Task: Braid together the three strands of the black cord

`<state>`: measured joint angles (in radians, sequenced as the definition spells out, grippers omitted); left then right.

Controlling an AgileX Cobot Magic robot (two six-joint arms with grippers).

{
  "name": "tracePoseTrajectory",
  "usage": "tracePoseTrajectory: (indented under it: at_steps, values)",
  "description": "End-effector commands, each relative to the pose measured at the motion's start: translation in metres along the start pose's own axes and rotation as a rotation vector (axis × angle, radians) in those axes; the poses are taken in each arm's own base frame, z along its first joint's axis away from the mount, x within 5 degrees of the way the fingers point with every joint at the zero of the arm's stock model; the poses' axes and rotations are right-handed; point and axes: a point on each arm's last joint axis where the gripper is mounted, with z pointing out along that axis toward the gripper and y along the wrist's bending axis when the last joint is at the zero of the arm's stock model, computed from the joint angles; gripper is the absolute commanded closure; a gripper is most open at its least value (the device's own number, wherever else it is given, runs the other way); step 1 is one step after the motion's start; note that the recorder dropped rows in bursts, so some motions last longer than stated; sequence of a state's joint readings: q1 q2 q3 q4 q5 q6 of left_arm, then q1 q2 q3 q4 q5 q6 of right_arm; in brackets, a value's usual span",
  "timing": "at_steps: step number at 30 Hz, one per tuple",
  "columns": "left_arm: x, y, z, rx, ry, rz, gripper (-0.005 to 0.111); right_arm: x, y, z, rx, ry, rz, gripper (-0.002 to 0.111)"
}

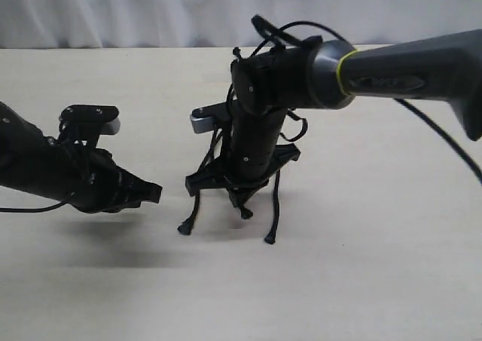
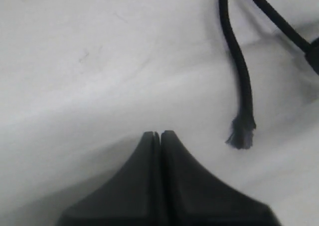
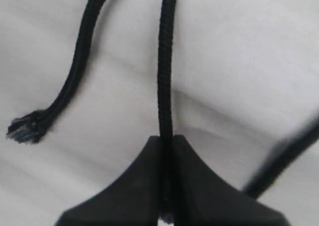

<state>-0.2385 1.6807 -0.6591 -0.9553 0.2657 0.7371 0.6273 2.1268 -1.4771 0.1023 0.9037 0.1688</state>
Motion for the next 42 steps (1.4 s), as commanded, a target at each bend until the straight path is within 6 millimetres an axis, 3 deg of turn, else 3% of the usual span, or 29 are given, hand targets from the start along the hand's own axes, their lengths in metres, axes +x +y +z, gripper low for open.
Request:
tracePoseTrajectory:
  at_steps: [1,3,6,10,16,19,23,27,32,38,42]
  values:
    - [-0.002,-0.030,0.006,-0.045,-0.110,0.061,0.107,0.001,-0.034,-0.032,0.026,0.012,0.004,0.104]
    - [-0.003,-0.047,0.009,-0.080,-0.188,0.089,0.107,0.002,-0.053,-0.038,0.065,0.035,0.010,0.104]
    - [-0.007,-0.064,0.020,-0.038,-0.165,0.112,0.107,0.004,-0.074,-0.039,0.101,0.068,-0.004,0.104]
    - [-0.017,-0.077,0.047,0.018,-0.088,0.082,0.107,0.013,-0.099,-0.024,0.097,0.056,0.050,0.104]
    - [-0.022,-0.079,0.049,0.026,-0.098,0.050,0.107,0.024,-0.097,0.001,0.035,-0.002,0.110,0.102]
    - [-0.022,-0.079,0.049,0.027,-0.097,0.050,0.107,0.026,-0.097,0.004,0.029,-0.011,0.118,0.089]
    - [-0.025,-0.082,0.042,0.038,-0.114,0.063,0.107,0.026,-0.096,0.004,0.024,-0.009,0.134,0.080]
    - [-0.025,-0.089,0.034,0.098,-0.090,0.100,0.107,0.029,-0.103,0.000,-0.003,0.017,0.174,0.080]
    - [-0.021,-0.097,0.034,0.129,-0.063,0.117,0.107,0.032,-0.130,-0.020,-0.132,0.002,0.248,0.080]
    - [-0.033,-0.144,0.031,0.219,-0.107,0.219,0.107,0.040,-0.174,-0.039,-0.217,-0.048,0.377,0.080]
    - [-0.037,-0.162,0.053,0.172,0.027,0.286,0.107,0.040,-0.177,-0.039,-0.215,-0.058,0.388,0.080]
